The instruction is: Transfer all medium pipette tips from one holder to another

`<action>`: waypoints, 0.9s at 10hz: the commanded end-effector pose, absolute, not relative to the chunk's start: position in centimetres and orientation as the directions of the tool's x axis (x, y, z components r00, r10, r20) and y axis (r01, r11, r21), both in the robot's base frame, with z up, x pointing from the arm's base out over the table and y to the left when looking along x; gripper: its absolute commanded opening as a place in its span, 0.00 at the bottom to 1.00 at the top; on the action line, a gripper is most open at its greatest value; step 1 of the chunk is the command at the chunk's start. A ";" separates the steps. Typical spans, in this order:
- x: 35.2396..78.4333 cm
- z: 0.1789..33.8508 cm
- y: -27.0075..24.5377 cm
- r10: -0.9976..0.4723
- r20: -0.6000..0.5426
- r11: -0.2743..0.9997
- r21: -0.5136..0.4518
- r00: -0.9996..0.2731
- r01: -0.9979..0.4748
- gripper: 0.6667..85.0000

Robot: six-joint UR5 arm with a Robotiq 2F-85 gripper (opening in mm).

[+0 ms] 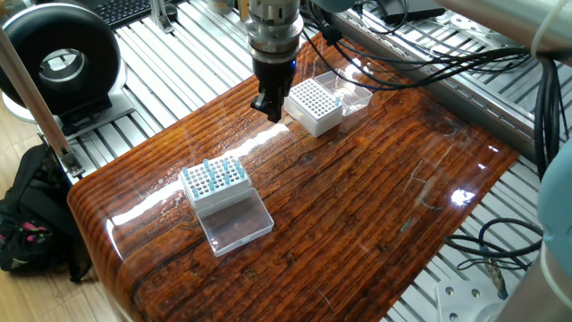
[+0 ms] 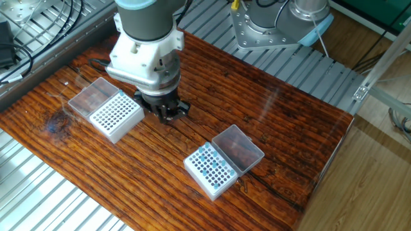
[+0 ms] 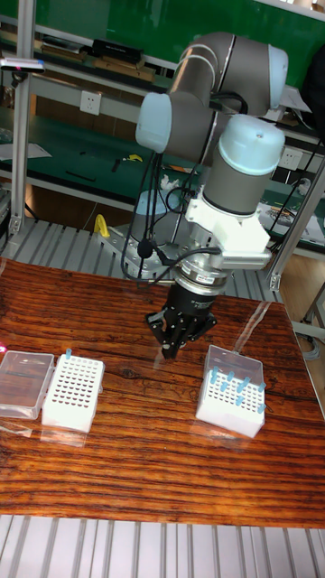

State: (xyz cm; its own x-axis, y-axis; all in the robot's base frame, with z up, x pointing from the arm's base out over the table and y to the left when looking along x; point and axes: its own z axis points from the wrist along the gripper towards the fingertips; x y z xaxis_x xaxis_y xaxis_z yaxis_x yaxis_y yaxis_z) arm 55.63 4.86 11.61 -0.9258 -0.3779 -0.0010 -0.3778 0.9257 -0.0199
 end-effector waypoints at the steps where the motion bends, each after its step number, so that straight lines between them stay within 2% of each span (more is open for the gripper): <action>1: 56.1 11.7 8.3 -0.385 -0.012 0.923 0.010 -0.923 -0.385 0.18; 5: 56.2 11.4 16.1 -0.282 -0.017 0.959 0.024 -0.959 -0.282 0.18; 9: 56.2 10.7 17.7 -0.248 -0.034 0.969 0.006 -0.968 -0.248 0.25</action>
State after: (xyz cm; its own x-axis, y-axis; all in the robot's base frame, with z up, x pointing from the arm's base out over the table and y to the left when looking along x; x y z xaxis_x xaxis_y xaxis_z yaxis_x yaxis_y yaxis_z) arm 56.25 15.83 10.92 -0.9588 -0.2834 -0.0200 -0.2836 0.9589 0.0044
